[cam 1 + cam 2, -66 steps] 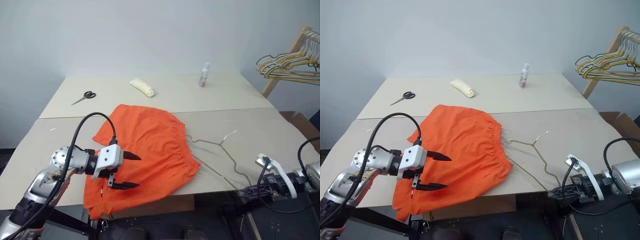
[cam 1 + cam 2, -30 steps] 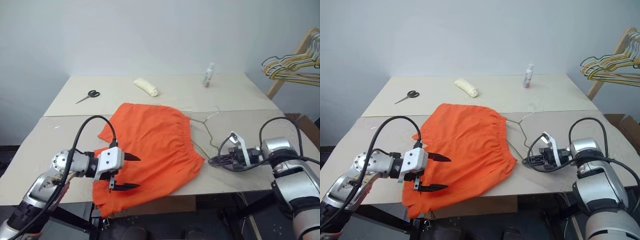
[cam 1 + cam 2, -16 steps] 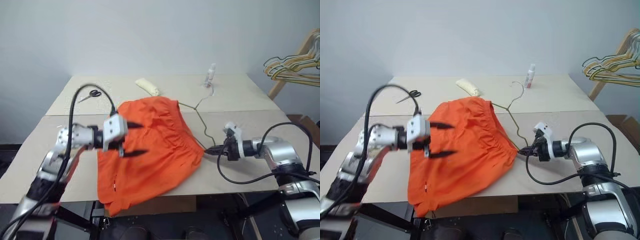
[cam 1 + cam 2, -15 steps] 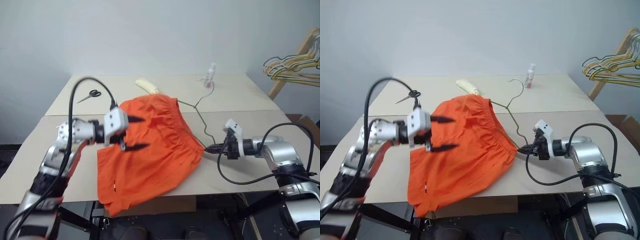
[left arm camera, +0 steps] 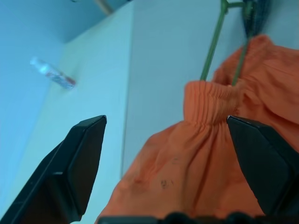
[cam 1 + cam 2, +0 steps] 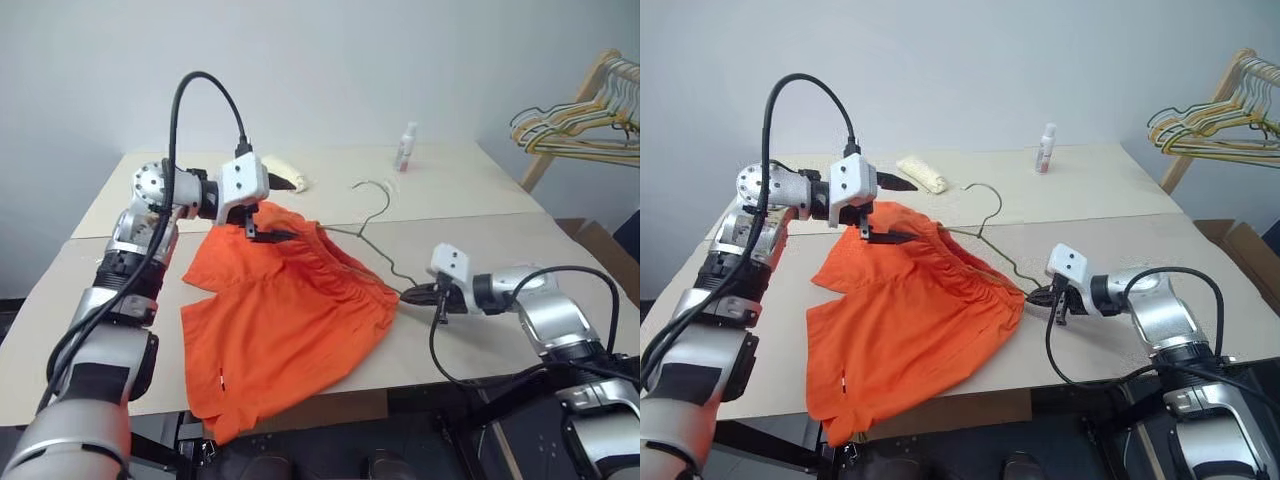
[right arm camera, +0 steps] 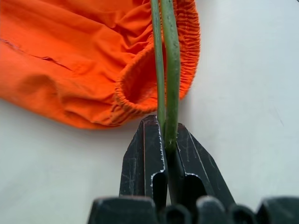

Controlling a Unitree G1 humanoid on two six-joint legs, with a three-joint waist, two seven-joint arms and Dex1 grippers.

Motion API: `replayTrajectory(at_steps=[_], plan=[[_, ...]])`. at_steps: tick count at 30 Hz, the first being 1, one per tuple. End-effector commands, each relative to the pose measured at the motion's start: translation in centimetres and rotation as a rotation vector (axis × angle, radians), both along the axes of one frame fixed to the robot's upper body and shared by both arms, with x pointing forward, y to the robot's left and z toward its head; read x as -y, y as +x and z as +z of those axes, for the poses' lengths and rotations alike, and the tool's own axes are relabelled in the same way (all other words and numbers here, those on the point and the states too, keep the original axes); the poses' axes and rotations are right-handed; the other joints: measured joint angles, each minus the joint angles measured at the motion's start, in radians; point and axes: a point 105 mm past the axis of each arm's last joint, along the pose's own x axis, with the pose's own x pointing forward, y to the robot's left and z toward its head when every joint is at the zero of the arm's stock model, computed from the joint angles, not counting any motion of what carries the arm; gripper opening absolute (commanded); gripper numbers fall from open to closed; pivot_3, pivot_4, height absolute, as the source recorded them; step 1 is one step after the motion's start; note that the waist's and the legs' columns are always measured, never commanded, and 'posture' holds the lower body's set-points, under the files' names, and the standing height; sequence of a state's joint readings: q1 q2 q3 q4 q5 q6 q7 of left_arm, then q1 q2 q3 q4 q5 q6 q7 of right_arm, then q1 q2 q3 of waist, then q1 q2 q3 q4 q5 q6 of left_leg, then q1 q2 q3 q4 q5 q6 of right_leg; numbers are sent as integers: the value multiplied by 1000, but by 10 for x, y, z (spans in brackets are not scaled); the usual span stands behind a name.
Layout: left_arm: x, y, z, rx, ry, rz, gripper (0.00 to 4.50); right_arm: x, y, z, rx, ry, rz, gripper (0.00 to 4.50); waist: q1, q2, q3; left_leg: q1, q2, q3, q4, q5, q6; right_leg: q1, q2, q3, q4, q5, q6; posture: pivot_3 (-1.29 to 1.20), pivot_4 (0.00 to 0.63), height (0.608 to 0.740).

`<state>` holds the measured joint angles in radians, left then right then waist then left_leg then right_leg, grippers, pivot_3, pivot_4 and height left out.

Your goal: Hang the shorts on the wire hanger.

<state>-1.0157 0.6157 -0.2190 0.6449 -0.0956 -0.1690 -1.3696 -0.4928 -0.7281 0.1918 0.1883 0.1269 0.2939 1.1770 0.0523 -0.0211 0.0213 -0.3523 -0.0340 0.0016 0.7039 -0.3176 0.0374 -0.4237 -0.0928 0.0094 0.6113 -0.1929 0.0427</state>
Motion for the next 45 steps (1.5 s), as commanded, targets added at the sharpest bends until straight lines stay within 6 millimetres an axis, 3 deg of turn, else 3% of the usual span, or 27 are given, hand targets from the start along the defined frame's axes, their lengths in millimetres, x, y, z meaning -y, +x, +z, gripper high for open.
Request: replayTrajectory(at_steps=[1, 9, 10, 12, 24, 34, 39, 45], plan=[[0, -5, 8, 11, 74, -80, 4470, -9, -2, 19, 105, -59, 73, 0, -4, 0, 0, 0, 0, 0, 1, 0, 1, 0, 0, 0, 0, 0, 0, 105, 0, 740], [8, -7, -3, -57, 150, -134, 4470, -19, 1, 37, 116, 17, 55, 0, -6, 0, 0, -1, 0, -1, 7, -5, 9, 1, 0, 0, 1, 1, 1, 99, 0, 740], [9, -9, -3, -67, 144, -147, 4290, -18, 2, 37, 120, 5, 49, 0, -6, 0, 0, -1, 0, -1, 8, -5, 9, 1, 0, 0, 1, 1, 1, 96, 0, 740], [11, -11, -3, -85, 138, -165, 3868, -16, 2, 34, 122, -16, 51, 0, -7, 0, 0, -1, 0, 0, 8, -6, 10, 1, 0, 0, 1, 1, 1, 93, 0, 740], [6, -14, -15, -137, 178, -168, 20, -15, 3, 25, 137, -66, 56, 0, -11, 0, 0, -1, 0, 0, 8, -6, 10, 1, 0, 0, 1, 1, 2, 95, 0, 740], [6, -7, -22, -57, 227, -128, 20, -19, 3, 31, 281, -75, 83, 0, -11, 0, 0, -1, 0, 0, 8, -6, 10, 1, 0, 1, 1, 1, 2, 88, 0, 740], [1, -3, -7, -3, 175, -86, 0, 0, -2, 43, 300, -84, 48, 1451, -11, 0, 0, -1, 0, 0, 8, -6, 10, 1, 0, 0, 1, 1, 2, 88, 0, 740], [-13, -3, -3, -31, 117, -43, 0, 34, -8, 71, 318, 68, -145, 3451, -10, 0, 0, -1, 0, 0, 9, -6, 11, 1, -1, 1, 1, 1, 3, 81, 0, 740]])
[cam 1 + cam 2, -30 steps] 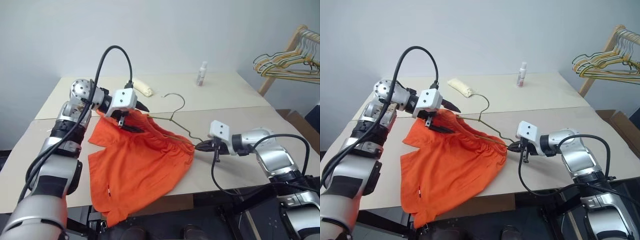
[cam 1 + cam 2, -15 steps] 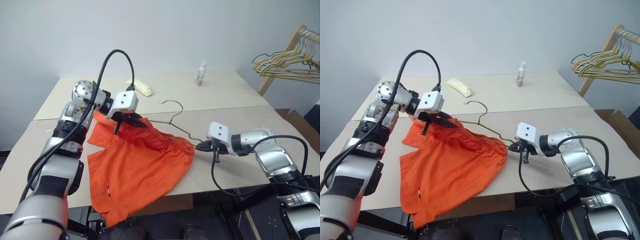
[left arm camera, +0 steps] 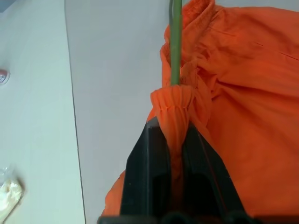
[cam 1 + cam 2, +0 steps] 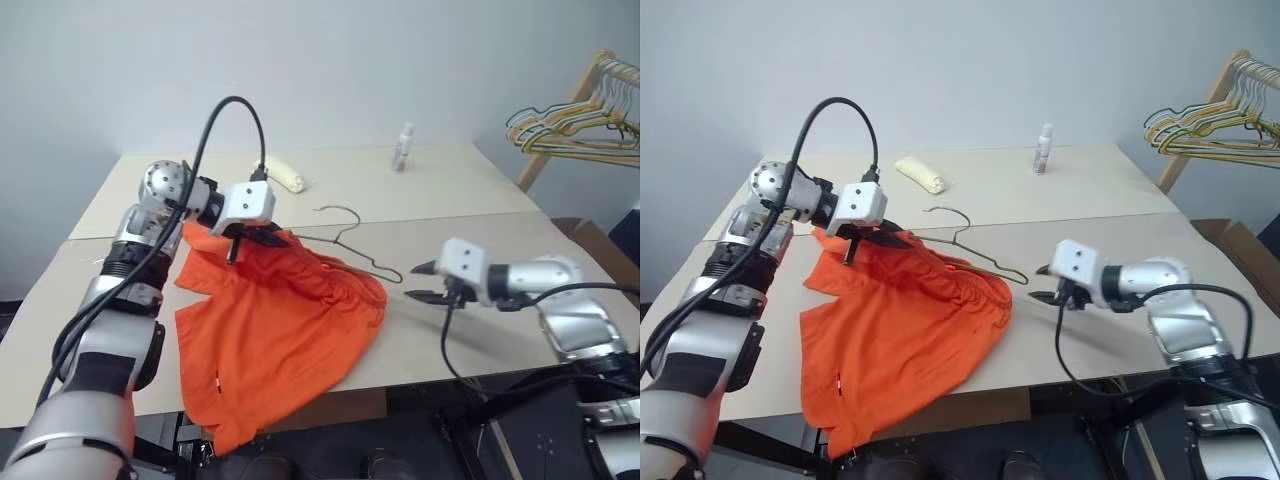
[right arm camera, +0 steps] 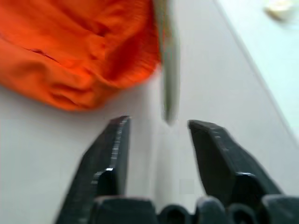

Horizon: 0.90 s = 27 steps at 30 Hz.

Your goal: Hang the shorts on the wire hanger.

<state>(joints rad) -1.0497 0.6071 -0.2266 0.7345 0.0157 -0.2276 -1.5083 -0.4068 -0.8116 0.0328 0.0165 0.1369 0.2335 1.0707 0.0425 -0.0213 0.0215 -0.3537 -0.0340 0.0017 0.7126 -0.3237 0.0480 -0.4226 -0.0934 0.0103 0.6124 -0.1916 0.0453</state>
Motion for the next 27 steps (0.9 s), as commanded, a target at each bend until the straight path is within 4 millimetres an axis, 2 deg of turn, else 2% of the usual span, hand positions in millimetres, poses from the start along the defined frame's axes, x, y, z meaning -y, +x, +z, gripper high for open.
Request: replayTrajectory(at_steps=[1, 2, 4, 7, 13, 18, 22, 27], plan=[[-7, 1, 14, 41, -44, 21, 0, 12, -10, 24, 31, 126, -72, 3772, 0, 0, 0, 0, 0, 0, 0, 0, 0, 0, 0, 0, 0, 0, 0, 77, 0, 740], [-8, 1, 13, 44, -40, 22, 0, 14, -13, 23, 16, 146, -90, 4128, 0, 0, 0, 0, 0, 0, 0, 0, 0, 0, 0, 0, 0, 0, 0, 74, 0, 740], [-9, 1, 14, 41, -44, 24, 0, 14, -22, 13, -80, 202, -123, 4128, 0, 0, 0, 0, 0, 0, 0, 0, 0, 0, 0, 0, 0, 0, 0, 72, 0, 740], [-10, 2, 16, 48, -51, 29, 0, 0, -30, -9, -212, 304, -167, 4128, -1, 0, 0, 1, 0, 0, 1, 0, 1, 1, 0, 0, 0, 0, 0, 66, 0, 740], [-11, 3, 18, 56, -49, 30, 0, -37, -26, -37, -375, 528, -229, 4128, -5, 0, 0, 1, 0, 1, 1, -1, 1, 0, 0, 2, 0, 0, 0, 66, 0, 740], [-11, 3, 16, 49, -50, 29, 0, -59, -16, -56, -431, 575, -268, 4128, -4, 0, 0, 0, -1, 1, 1, -1, 1, 0, 0, 1, 1, 0, 1, 70, 0, 740], [-12, 2, 16, 49, -53, 35, 0, -71, -14, -55, -477, 647, -239, 4128, -6, 0, 0, 0, -1, 1, 1, -1, 1, 0, 0, 1, 1, 0, 1, 73, 0, 740], [-14, 3, 17, 52, -59, 46, 0, -72, -8, -58, -515, 688, -273, 2576, -7, 0, 0, 1, 0, 1, 1, -1, 1, 0, 0, 1, 2, 1, 1, 87, 0, 740]])
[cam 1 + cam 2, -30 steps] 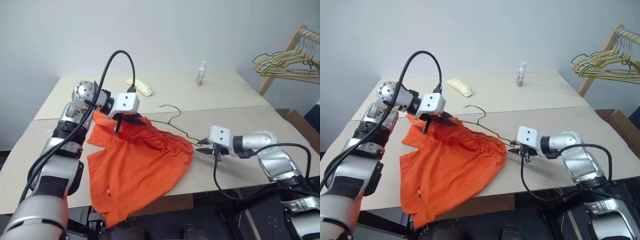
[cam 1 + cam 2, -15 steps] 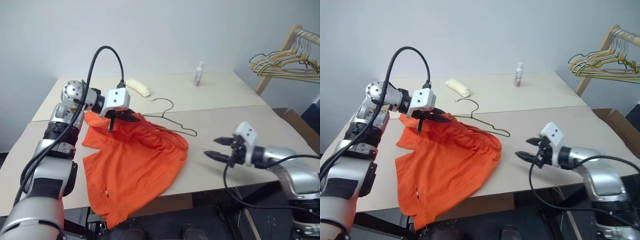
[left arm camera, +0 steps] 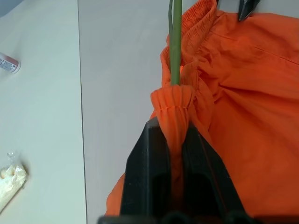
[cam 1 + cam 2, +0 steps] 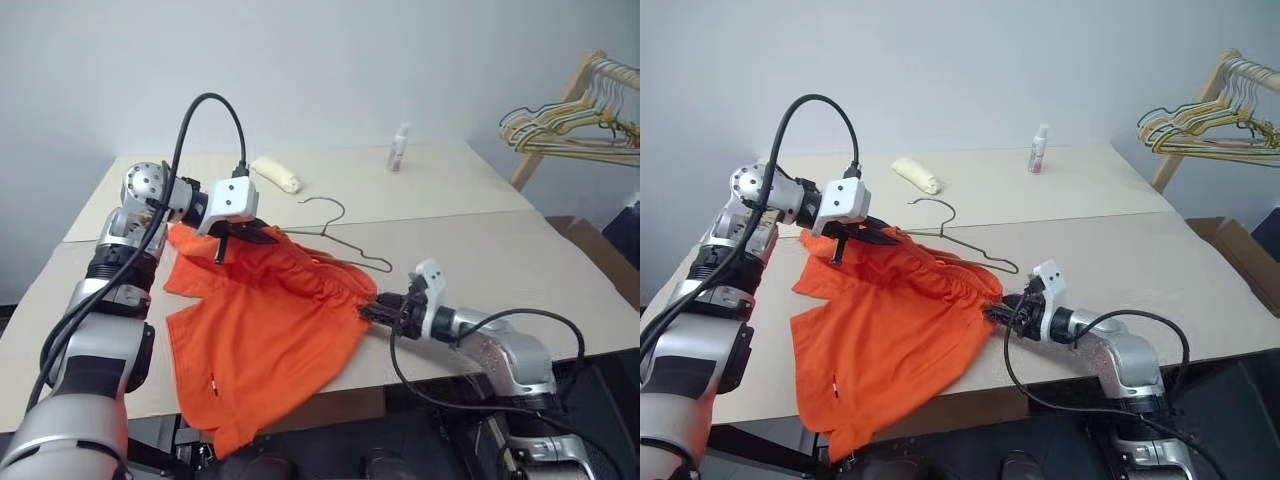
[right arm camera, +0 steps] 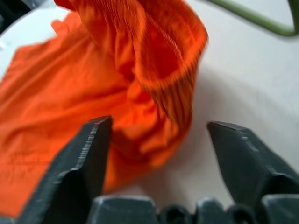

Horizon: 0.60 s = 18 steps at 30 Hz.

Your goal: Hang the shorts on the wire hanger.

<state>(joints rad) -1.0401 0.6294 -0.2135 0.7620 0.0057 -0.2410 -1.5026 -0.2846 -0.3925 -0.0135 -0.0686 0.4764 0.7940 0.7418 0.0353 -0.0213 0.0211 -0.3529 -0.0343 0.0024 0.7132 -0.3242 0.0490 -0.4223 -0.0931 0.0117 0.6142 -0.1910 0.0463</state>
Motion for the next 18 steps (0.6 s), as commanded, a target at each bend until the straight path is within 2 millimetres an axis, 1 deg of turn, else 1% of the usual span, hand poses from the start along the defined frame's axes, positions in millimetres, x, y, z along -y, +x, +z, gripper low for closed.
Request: replayTrajectory(at_steps=[1, 7, 8, 11, 13, 18], plan=[[-3, 1, 19, 61, -48, 9, 0, 3, 8, 7, 3, 37, -32, 2218, 0, 0, 0, 0, 0, 0, 0, 0, 0, 0, 0, 0, 0, 0, 0, 89, 0, 740], [-10, -3, 22, 59, -57, -5, 0, 3, 8, 3, -22, 51, -36, 164, 1, 0, 0, 0, 0, 0, 0, 0, 0, 0, 0, 0, 0, 0, 0, 96, 0, 740], [-12, -5, 24, 54, -66, -13, 0, 6, 9, 1, -25, 36, -41, 76, 1, 0, 0, 0, 0, 0, 0, 0, 0, 0, 0, 0, 0, 0, 0, 96, 0, 740], [-19, -16, 28, 15, -73, -63, 0, 17, 12, 1, -15, 20, -55, 76, -2, 0, 0, 0, 0, 0, 0, 0, 0, 0, 0, 0, 0, 0, 0, 99, 0, 740], [-25, -22, 30, 3, -58, -76, 0, 25, 12, 7, 15, 12, -43, 76, -8, 0, 0, 0, 0, 0, 0, 0, 0, -1, 0, 1, 0, 0, 0, 96, 0, 740], [-33, -24, 26, -7, -4, -72, 0, 38, 9, 20, 89, -46, 14, 76, -6, 0, 0, 0, 0, -1, 1, 0, 1, 0, -1, 0, 0, 0, 0, 97, 0, 740]])
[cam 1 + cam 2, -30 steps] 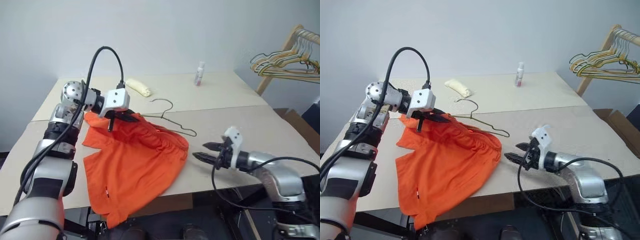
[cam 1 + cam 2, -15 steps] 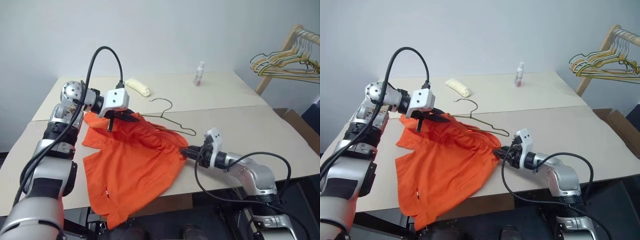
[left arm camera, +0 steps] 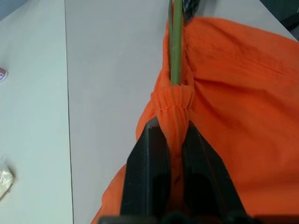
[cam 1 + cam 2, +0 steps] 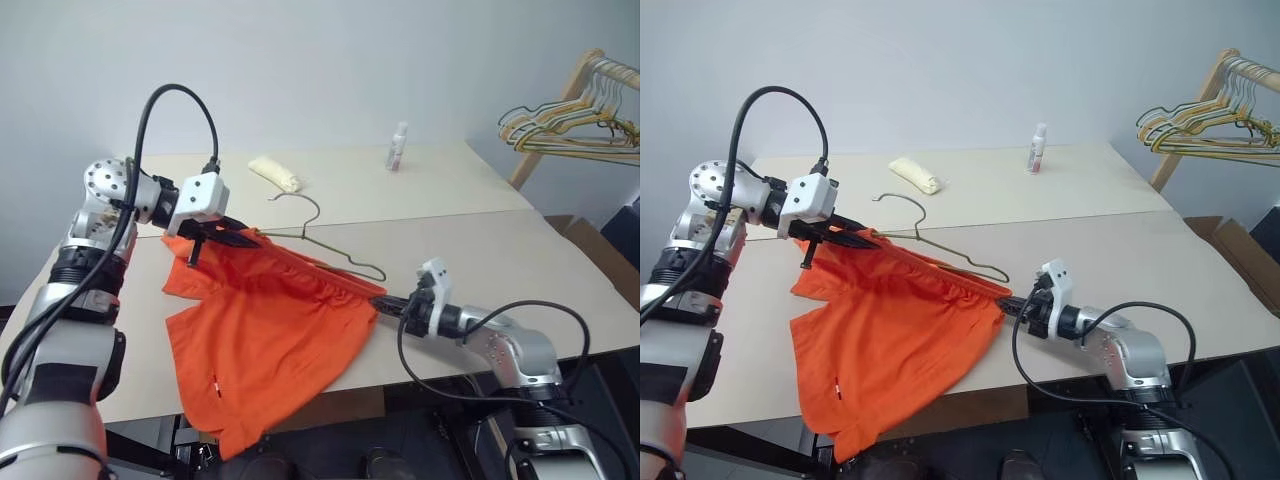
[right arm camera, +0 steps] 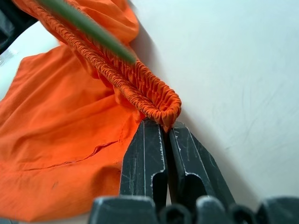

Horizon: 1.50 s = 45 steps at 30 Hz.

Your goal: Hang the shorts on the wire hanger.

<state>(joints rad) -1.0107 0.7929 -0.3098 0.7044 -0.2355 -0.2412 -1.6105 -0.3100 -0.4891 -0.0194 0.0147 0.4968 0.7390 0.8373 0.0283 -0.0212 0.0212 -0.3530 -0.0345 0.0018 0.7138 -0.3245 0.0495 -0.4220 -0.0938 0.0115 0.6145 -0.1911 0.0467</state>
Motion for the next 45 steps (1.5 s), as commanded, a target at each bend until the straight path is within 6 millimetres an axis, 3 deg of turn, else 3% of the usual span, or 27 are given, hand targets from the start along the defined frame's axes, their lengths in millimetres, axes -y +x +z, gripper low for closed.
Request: replayTrajectory(at_steps=[1, 9, 15, 20, 25, 39, 40, 41, 45], plan=[[-6, -1, 14, 46, 17, 0, 0, 18, 4, 19, 89, -30, -2, 76, 1, 0, 0, 0, 0, 0, 0, 0, 0, 0, 0, 0, 0, 0, 0, 98, 0, 740], [-9, 14, -1, 92, 104, 65, 0, 29, -9, 33, 240, -217, 148, 76, 2, 0, 0, 0, 0, 1, 0, 0, 0, 0, 1, 0, 0, 0, 0, 96, 0, 740], [3, 22, -1, 141, 87, 70, 0, 25, -17, 65, 452, -472, 355, 76, 10, 0, 0, 0, 0, 1, 1, 0, 1, 0, 1, 0, -1, 0, 0, 80, 0, 740], [21, 33, 12, 241, 45, 80, 0, 13, 0, 116, 629, -589, 386, 76, 7, 0, 0, 0, 0, 2, 1, 0, 1, -1, 1, 1, -2, 0, 0, 61, 0, 740], [32, 35, 21, 281, 11, 64, 0, -3, 10, 144, 708, -614, 393, 76, 8, 0, 0, -1, 0, 2, 1, -1, 1, -1, 1, 0, -2, 0, 0, 57, 0, 740], [43, 23, 15, 261, -53, 8, 0, -19, 16, 130, 814, -712, 442, 76, 10, 0, 0, -2, 0, 2, 1, -1, 1, -1, 0, 0, -2, 0, 1, 71, 0, 740], [42, 22, 15, 260, -49, 5, 0, -20, 16, 129, 819, -713, 450, 600, 9, 0, 0, -2, 0, 2, 1, -1, 1, -1, 0, 0, -2, 0, 1, 71, 0, 740], [42, 22, 14, 262, -46, 6, 0, -20, 15, 128, 818, -718, 458, 727, 9, 0, 0, -2, 0, 2, 1, -1, 1, -1, 0, 0, -2, 0, 1, 73, 0, 740], [42, 23, 15, 265, -65, 23, 0, -14, 19, 115, 780, -771, 464, 2090, 10, 0, 0, -2, 0, 2, 1, -1, 1, -1, 0, 0, -2, 0, 1, 74, 0, 740]])
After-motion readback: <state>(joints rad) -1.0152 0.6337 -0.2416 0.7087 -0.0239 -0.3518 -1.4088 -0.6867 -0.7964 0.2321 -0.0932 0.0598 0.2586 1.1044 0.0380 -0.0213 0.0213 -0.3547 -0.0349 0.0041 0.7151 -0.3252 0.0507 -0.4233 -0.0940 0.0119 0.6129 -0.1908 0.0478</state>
